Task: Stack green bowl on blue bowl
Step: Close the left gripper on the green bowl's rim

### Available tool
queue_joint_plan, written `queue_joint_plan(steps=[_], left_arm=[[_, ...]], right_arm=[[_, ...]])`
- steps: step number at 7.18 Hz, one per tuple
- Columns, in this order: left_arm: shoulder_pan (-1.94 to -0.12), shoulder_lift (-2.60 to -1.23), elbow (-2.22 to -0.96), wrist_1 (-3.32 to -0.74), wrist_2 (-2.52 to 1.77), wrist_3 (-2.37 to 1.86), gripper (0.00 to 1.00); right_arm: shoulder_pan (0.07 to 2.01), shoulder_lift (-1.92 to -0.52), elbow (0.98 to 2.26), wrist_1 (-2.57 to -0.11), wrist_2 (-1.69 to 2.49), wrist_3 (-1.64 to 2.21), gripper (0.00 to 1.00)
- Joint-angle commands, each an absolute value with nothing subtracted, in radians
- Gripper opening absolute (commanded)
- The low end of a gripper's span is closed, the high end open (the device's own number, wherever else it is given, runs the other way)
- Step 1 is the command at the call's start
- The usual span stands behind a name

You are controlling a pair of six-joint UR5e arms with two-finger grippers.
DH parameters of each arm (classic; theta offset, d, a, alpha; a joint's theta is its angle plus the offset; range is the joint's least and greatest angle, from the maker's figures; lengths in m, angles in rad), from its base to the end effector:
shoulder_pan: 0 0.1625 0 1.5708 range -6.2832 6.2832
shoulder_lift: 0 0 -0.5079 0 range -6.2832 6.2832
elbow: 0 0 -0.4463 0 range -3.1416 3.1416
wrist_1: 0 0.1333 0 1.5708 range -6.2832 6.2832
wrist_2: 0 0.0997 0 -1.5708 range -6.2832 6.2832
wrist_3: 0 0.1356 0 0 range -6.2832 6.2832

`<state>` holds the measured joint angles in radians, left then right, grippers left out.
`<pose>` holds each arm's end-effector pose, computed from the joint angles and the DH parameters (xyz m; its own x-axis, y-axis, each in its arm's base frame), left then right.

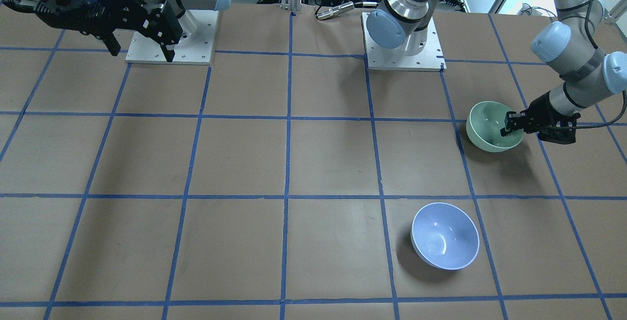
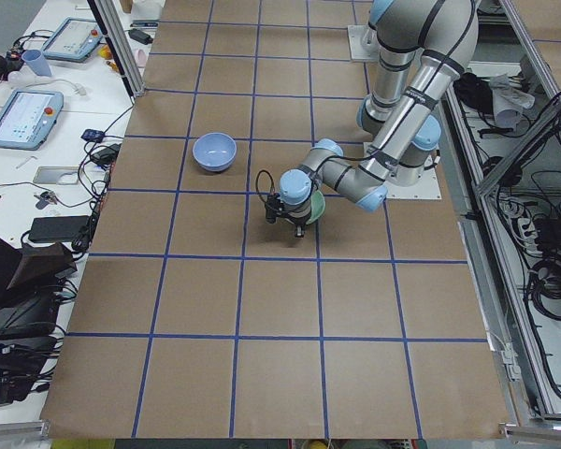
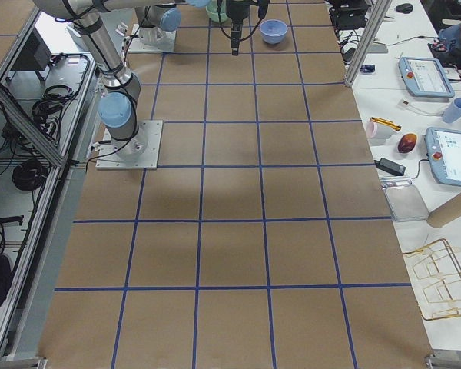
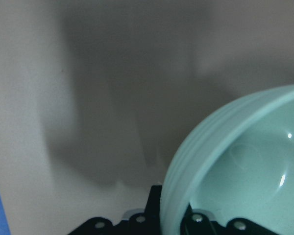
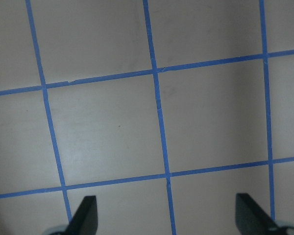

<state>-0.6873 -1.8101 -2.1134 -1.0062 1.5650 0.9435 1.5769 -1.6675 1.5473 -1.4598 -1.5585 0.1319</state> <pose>0.3054 -0.4242 0.1875 -0.9829 0.0474 0.1779 0.0698 0.9901 0.1220 0.1380 -0.4942 0.5869 -0.9920 0.1254 -0.0134 0.1255 0.9921 -0.0075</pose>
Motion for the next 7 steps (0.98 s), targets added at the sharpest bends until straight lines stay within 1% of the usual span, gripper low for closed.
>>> queue_joint_plan(steps=[1,7], left_arm=[[-0.687,-1.812,-2.114,-1.005,1.563,0.943,0.0],[-0.687,-1.804,-2.111,-1.006,1.563,0.93,0.0]], right_arm=[[1.577,-1.667,1.546,-1.459,-1.559,0.132,1.0],[1.577,-1.667,1.546,-1.46,-1.559,0.132,1.0]])
